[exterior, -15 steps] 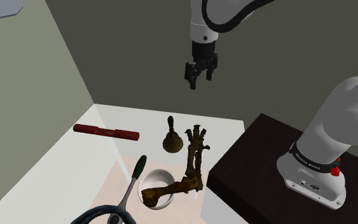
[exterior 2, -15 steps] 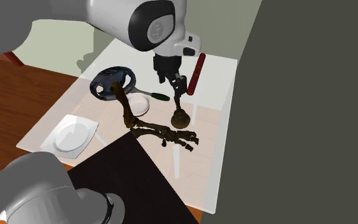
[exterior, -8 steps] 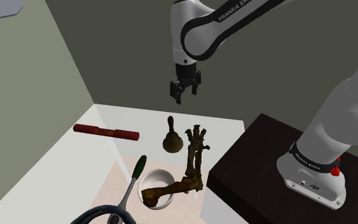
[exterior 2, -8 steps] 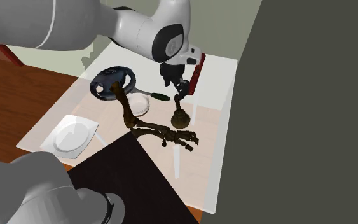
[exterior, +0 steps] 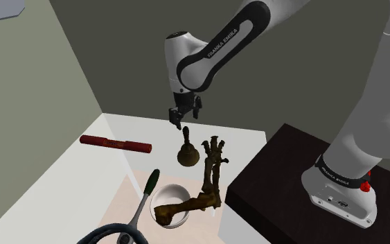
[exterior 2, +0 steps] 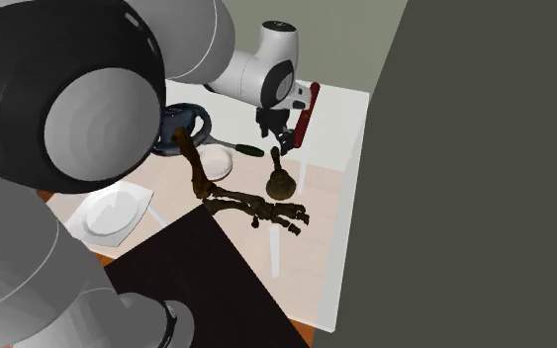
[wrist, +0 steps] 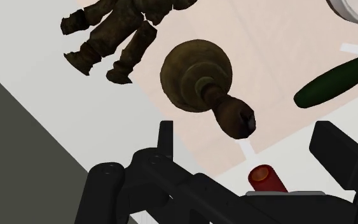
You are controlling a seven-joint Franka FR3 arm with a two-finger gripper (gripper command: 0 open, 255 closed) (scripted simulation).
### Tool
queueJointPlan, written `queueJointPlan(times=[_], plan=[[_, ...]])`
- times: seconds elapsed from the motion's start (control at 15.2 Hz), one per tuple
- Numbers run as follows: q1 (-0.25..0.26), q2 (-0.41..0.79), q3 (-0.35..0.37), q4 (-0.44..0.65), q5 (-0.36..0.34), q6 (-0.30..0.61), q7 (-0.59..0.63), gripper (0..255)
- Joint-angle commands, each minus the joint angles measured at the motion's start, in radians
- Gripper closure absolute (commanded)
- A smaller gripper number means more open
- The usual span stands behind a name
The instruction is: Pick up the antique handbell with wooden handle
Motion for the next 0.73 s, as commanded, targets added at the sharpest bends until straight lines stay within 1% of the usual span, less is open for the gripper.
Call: queueJointPlan(times=[0.0, 0.4, 0.59, 0.66], plan=[[0.012, 0.056, -0.005, 0.030, -0.023, 0.020, 0.021, 0], [0.023, 0.117, -0.018, 0.021, -0.051, 0.086, 0.039, 0], [0.024, 0.123, -0.020, 0.021, -0.053, 0.093, 0.041, 0], [0.024, 0.123, -0.020, 0.022, -0.054, 0.092, 0.041, 255]])
